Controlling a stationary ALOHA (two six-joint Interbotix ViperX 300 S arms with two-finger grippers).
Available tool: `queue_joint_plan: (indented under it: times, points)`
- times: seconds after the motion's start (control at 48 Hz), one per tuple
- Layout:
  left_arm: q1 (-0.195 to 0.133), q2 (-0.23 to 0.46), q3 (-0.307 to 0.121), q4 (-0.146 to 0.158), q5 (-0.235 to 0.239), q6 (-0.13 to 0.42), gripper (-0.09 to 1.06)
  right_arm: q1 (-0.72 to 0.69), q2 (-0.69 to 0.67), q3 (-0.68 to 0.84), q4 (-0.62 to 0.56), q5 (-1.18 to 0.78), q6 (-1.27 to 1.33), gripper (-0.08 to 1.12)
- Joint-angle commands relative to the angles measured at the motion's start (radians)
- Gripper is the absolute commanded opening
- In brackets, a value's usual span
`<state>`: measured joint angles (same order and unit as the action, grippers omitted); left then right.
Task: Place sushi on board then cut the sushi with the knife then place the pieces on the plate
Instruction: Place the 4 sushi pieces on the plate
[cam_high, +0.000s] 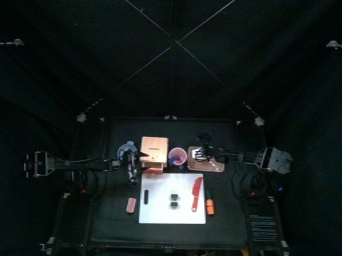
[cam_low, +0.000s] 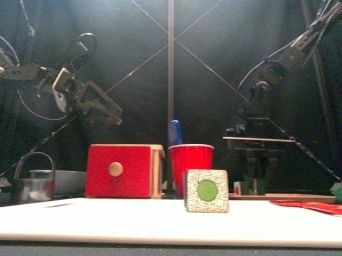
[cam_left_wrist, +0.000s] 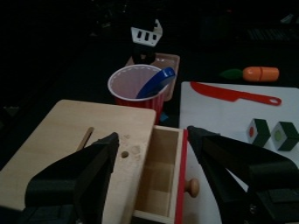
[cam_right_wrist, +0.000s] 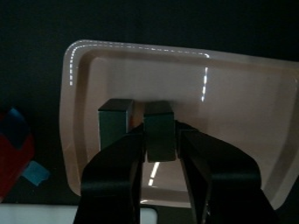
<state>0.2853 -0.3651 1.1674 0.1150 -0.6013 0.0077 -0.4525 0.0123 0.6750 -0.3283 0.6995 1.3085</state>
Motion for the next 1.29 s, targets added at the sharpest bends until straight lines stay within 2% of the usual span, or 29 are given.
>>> queue_joint_plan:
  times: [0.021, 0.521, 0.729, 0.958, 1.167, 1.25, 1.292]
  points:
    - [0.003, -0.006, -0.011, 0.005, -0.005, 0.002, 0.96, 0.0, -0.015, -0.011, 0.006, -0.002, 0.003, 0.66]
    - [0.003, -0.014, -0.003, 0.005, -0.005, 0.002, 0.96, 0.002, -0.025, 0.011, 0.005, -0.017, 0.0, 0.67]
    - [0.003, -0.018, -0.003, 0.005, -0.005, 0.002, 0.96, 0.002, -0.021, 0.008, 0.017, -0.021, -0.002, 0.84]
    - [0.003, -0.018, -0.003, 0.003, -0.005, 0.002, 0.96, 0.014, -0.078, -0.008, 0.011, 0.021, -0.009, 0.87]
    - [0.003, -0.018, -0.005, 0.002, -0.005, 0.0, 0.96, 0.133, -0.19, -0.046, -0.017, 0.103, -0.051, 0.87]
    - [0.005, -0.017, -0.005, 0.002, -0.005, 0.0, 0.96, 0.244, -0.206, -0.071, -0.011, 0.08, -0.175, 0.87]
    - [0.005, -0.017, -0.006, -0.002, -0.005, 0.0, 0.96, 0.298, -0.195, -0.094, 0.034, 0.077, -0.278, 0.87]
